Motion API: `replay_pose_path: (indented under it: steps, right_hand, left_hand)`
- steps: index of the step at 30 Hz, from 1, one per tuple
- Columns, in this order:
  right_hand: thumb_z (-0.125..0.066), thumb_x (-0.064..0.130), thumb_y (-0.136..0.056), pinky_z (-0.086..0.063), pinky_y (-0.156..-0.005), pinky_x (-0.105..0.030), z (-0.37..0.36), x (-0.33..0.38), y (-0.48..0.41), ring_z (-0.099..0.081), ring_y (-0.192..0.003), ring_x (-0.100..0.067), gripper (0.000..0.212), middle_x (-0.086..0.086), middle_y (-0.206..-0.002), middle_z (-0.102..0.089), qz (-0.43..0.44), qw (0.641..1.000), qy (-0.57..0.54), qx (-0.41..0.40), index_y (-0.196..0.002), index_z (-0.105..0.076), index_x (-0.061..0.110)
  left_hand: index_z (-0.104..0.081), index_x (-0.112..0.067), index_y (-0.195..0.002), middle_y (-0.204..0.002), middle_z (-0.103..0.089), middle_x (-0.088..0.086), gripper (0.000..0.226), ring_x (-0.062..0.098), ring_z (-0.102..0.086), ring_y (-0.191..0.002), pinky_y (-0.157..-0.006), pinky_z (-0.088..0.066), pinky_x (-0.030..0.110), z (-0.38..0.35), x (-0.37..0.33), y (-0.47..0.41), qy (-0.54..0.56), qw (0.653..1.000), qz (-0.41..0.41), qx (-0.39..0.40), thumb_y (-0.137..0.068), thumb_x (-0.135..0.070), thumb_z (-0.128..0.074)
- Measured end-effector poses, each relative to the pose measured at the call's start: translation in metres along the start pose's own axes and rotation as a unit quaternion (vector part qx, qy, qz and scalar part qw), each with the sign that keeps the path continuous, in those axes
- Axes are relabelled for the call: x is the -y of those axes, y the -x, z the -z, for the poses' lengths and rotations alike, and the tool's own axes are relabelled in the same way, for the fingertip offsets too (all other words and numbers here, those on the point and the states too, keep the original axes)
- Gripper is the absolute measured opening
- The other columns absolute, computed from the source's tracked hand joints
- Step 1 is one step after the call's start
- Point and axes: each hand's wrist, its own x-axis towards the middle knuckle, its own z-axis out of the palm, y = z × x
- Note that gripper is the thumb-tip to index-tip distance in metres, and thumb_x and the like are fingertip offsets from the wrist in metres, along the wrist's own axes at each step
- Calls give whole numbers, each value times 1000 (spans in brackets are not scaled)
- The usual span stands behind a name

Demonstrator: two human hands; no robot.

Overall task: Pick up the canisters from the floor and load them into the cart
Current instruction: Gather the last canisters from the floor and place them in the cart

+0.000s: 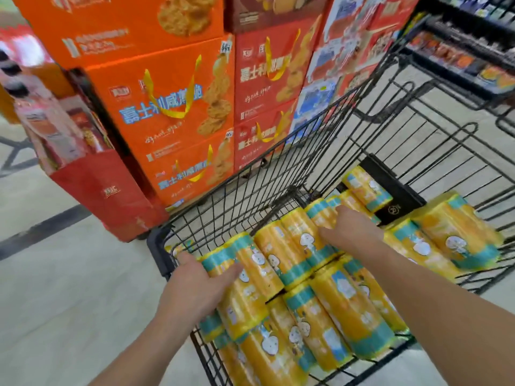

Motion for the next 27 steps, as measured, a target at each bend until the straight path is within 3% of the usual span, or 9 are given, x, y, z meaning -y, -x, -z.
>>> replay_pose_path:
  steps: [4,9,12,17,21,27]
  right_hand:
    - [-55,53,-88,-49,-60,-31,13,10,18,-63,-85,-22,64,-2,-104,-62,42,998,-39,-29,-141,-40,22]
    - [-56,53,-89,-53,-76,-35,48,60,71,-60,-110,-20,57,2,-133,-54,140,983,-89,-82,-139,-46,26]
    - [-56,51,-90,-49,-74,-33,75,110,108,-59,-109,-15,52,7,-132,-55,188,968,-126,-109,-137,-48,28]
    - [-59,46,-88,-52,-88,-38,95,216,153,-59,-111,-14,45,9,-123,-57,244,941,-192,-135,-129,-53,29]
    - [-61,42,-86,-51,-87,-36,65,308,169,-58,-106,-11,38,12,-115,-58,238,936,-228,-125,-122,-55,29]
    - [-63,39,-85,-50,-89,-36,-59,419,159,-57,-109,-12,38,10,-117,-57,176,947,-265,-55,-121,-54,31]
  left_hand:
    - [-37,-14,-100,-100,-58,1,76,23,-61,-87,-71,-52,36,11,-2,13,-9,999,-37,-17,-66,-78,-61]
    - [-36,-26,-103,-104,-59,-2,65,20,-60,-91,-76,-52,37,64,4,28,-8,995,-85,-55,-69,-77,-55]
    - [-40,-28,-113,-111,-57,-5,64,20,-58,-100,-81,-51,38,114,14,29,-13,990,-101,-95,-73,-76,-53]
    - [-42,-31,-119,-117,-55,-10,57,17,-59,-104,-82,-51,38,193,49,-8,-10,980,-138,-142,-78,-67,-55]
    - [-42,-32,-119,-117,-53,-12,52,15,-57,-110,-83,-51,39,233,98,-66,-21,980,-160,-114,-79,-64,-53]
    - [-38,-32,-129,-127,-49,-12,57,11,-52,-119,-88,-49,36,238,192,-170,-94,978,-184,-20,-81,-57,-57]
